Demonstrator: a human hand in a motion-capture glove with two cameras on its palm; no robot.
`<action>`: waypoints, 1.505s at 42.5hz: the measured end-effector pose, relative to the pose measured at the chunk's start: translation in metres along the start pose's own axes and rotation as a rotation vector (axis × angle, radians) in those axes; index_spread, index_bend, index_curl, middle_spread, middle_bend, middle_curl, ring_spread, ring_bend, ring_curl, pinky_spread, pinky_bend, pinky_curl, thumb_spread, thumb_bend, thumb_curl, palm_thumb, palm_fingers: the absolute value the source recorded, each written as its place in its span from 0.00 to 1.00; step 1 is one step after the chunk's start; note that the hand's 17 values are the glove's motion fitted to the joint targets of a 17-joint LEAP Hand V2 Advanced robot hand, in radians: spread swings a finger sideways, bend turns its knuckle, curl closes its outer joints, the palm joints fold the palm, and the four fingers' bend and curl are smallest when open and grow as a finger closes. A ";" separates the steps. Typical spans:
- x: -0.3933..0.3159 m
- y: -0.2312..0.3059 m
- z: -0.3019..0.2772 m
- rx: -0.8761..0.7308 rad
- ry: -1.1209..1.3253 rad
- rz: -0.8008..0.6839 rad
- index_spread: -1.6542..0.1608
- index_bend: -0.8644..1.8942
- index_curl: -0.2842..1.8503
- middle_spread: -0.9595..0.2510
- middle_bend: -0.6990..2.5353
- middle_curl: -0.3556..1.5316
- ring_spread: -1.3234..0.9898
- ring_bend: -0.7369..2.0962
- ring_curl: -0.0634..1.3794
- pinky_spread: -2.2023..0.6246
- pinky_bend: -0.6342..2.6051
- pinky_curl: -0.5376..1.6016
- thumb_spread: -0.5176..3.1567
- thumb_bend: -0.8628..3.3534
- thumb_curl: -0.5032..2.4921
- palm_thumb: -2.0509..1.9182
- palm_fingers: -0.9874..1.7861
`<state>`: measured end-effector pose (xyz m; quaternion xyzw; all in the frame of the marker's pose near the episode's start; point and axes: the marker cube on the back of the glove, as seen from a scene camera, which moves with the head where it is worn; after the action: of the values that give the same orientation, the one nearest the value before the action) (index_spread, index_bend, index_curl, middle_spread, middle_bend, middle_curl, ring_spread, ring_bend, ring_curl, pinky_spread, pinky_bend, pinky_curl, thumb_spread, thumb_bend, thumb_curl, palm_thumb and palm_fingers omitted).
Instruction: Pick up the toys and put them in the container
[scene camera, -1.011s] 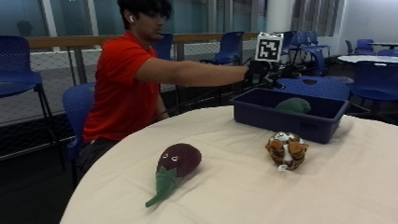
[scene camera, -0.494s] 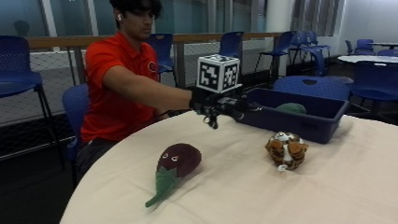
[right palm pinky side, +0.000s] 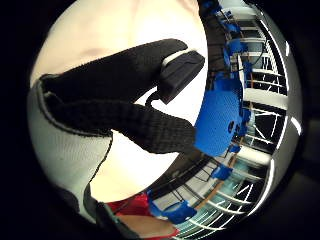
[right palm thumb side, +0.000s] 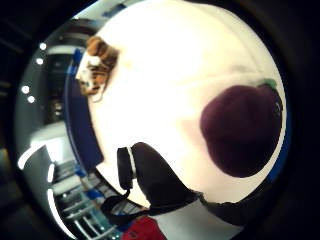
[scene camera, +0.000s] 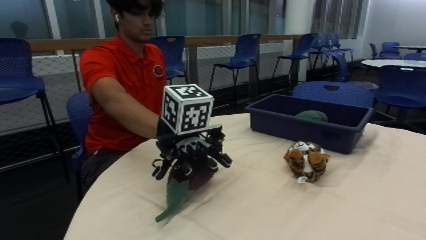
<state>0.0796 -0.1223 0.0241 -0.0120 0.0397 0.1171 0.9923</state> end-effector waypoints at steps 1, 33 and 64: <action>0.004 0.000 0.003 -0.009 0.006 0.008 0.73 0.36 0.25 0.77 0.24 0.27 0.60 0.30 0.13 0.83 0.63 0.43 0.41 0.18 0.25 0.49 0.25; -0.020 0.022 0.021 0.061 0.072 -0.023 0.72 0.40 0.29 0.54 0.38 0.36 0.43 0.50 0.24 0.66 0.52 0.38 0.46 0.26 0.33 0.65 0.66; -0.313 0.045 -0.179 0.345 0.026 -0.459 0.70 0.39 0.38 0.43 0.38 0.42 0.35 0.48 0.28 0.62 0.49 0.40 0.39 0.24 0.41 0.68 0.66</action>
<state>-0.2476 -0.1570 -0.1298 0.1467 0.0681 -0.1192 0.9796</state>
